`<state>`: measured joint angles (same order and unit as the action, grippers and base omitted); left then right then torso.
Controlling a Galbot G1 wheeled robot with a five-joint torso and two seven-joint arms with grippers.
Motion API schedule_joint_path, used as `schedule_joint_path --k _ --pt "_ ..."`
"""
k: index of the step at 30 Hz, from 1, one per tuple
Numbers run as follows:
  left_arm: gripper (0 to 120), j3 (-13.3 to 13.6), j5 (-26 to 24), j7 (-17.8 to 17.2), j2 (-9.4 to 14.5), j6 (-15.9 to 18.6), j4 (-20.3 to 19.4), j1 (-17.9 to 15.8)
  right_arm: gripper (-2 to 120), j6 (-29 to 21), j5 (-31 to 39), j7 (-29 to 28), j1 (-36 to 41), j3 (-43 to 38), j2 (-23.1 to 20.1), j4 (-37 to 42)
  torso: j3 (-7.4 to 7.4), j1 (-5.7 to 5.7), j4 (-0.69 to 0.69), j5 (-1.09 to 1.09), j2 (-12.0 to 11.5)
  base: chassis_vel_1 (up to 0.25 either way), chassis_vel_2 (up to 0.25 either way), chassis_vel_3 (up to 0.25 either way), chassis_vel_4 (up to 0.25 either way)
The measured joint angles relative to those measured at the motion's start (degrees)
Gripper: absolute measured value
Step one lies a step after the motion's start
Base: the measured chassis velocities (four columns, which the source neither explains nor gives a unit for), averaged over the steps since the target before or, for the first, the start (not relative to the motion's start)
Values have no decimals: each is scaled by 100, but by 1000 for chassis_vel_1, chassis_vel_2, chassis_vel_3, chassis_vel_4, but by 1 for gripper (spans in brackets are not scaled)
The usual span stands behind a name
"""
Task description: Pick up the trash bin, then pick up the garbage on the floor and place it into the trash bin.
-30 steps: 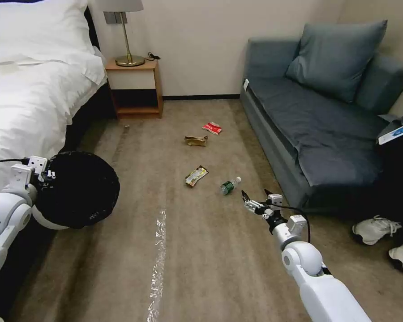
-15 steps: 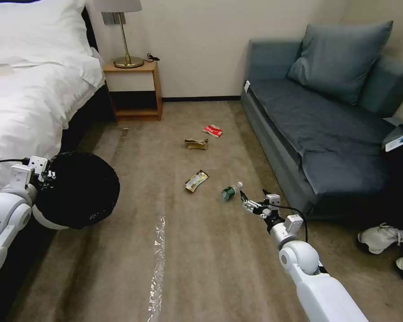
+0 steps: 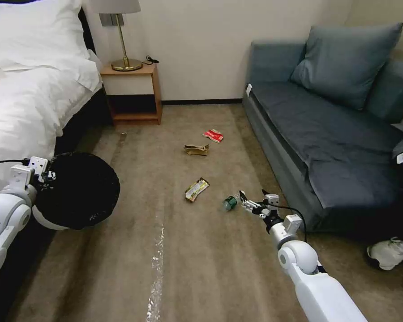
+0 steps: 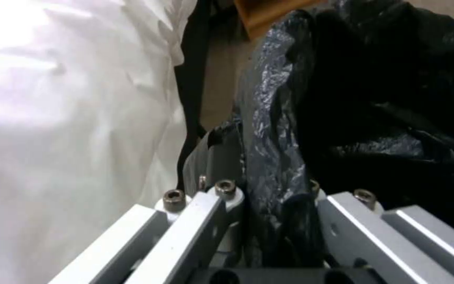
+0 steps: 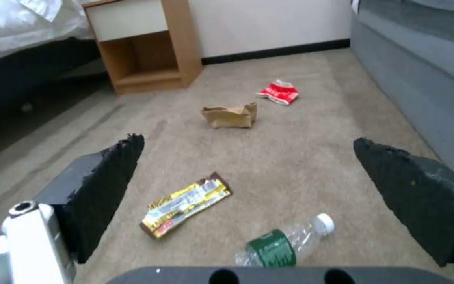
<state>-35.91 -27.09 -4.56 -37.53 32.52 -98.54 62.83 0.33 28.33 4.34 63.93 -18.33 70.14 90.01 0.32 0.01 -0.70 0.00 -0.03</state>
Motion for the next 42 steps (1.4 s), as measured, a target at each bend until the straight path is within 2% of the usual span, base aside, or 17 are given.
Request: schedule_joint_path --k 10,31,42 --pt "4 -7 -2 20 -5 -16 -48 38 100 14 -62 24 15 10 55 -38 0 0 0 1 0 -114 112 114 -114" --pt "4 -248 7 78 3 -95 -197 305 100 68 -154 85 124 -6 84 -44 0 0 0 0 0 -127 121 126 -131" --pt "4 -279 22 103 0 -124 -204 337 100 86 -161 178 159 21 94 -62 0 0 0 1 0 -134 130 138 -135"
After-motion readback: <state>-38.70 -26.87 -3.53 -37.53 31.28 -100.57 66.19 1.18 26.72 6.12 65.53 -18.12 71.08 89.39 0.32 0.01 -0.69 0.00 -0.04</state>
